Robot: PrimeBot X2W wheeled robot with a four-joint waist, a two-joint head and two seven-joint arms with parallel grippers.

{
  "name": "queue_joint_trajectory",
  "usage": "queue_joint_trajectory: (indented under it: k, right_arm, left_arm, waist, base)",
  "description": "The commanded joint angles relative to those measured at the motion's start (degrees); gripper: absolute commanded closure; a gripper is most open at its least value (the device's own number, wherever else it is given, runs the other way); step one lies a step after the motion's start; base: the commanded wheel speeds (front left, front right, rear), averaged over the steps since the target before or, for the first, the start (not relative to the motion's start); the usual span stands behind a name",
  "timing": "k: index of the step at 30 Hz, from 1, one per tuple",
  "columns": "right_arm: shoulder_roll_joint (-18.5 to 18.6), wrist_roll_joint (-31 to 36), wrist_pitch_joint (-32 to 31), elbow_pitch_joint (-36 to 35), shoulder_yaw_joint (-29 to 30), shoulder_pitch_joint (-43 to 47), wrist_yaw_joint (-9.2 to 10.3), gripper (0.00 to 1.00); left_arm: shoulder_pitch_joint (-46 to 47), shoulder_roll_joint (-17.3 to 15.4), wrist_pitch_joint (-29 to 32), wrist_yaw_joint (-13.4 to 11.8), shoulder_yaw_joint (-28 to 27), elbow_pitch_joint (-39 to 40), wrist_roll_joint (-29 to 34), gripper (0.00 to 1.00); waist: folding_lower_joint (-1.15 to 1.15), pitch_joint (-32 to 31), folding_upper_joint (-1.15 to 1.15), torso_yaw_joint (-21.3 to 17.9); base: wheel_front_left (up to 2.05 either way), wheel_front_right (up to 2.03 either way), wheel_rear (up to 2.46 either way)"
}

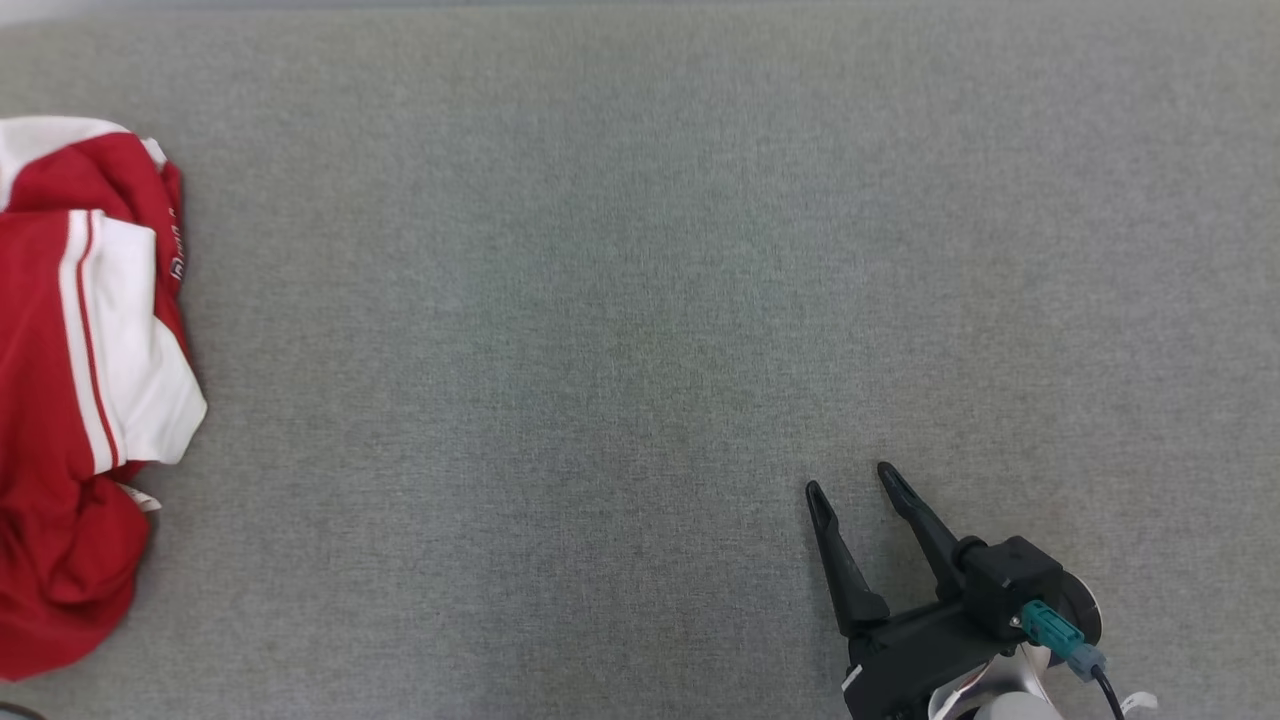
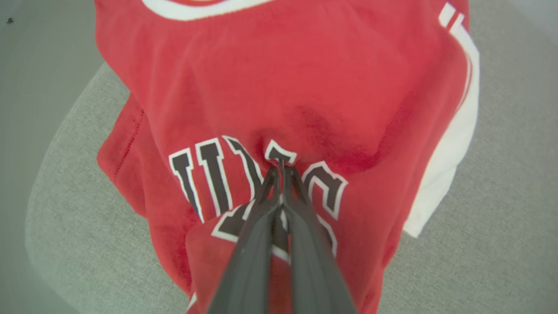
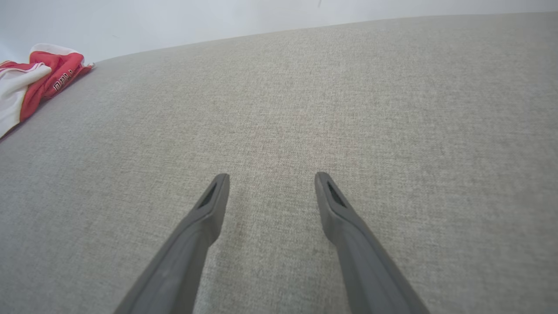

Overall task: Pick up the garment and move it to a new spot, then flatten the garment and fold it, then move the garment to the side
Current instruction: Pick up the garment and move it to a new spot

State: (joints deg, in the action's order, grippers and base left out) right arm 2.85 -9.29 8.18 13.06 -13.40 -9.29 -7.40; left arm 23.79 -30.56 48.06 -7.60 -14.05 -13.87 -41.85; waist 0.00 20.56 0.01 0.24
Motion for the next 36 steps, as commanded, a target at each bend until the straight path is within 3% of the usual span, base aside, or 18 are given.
queue_joint_trajectory:
  k: [1, 9, 17, 25, 36]
  right_arm:
    - [0.06, -0.65, 0.68, 0.65, -0.17, -0.1, -0.17, 0.0]
    - [0.06, -4.53, 3.32, 5.14, -1.12, 1.67, -0.17, 0.0]
    - [0.06, -7.69, 4.97, 8.55, -1.85, 4.16, -0.17, 0.0]
    - [0.08, -7.97, 5.42, 9.94, -1.64, 5.22, -0.17, 0.0]
    - [0.08, -7.26, 4.13, 9.56, -2.73, 5.34, -0.17, 0.0]
  left_arm:
    - [0.42, -1.15, 0.02, -0.03, -0.3, 0.89, 0.43, 1.0]
    - [3.2, -5.02, 0.29, 2.98, 0.31, 4.07, 0.69, 1.0]
    - [7.66, -4.69, -1.84, 6.45, 1.61, 6.16, -1.05, 1.0]
    - [13.72, 0.88, -3.18, 9.57, 8.42, 11.08, -2.13, 1.0]
    - [13.38, 9.86, -3.35, 9.28, 15.01, 14.1, -4.66, 1.0]
  waist:
    - [0.0, -2.07, -0.01, 0.26]
    - [0.0, -11.5, -0.01, 0.97]
    - [0.0, -19.79, -0.01, -0.51]
    - [0.0, -24.16, -0.01, -4.89]
    - [0.0, -23.92, -0.01, -15.29]
  base:
    - [0.0, 0.0, 0.0]
    - [0.0, 0.0, 0.0]
    - [0.0, 0.0, 0.0]
    - [0.0, 0.0, 0.0]
    - [0.0, 0.0, 0.0]
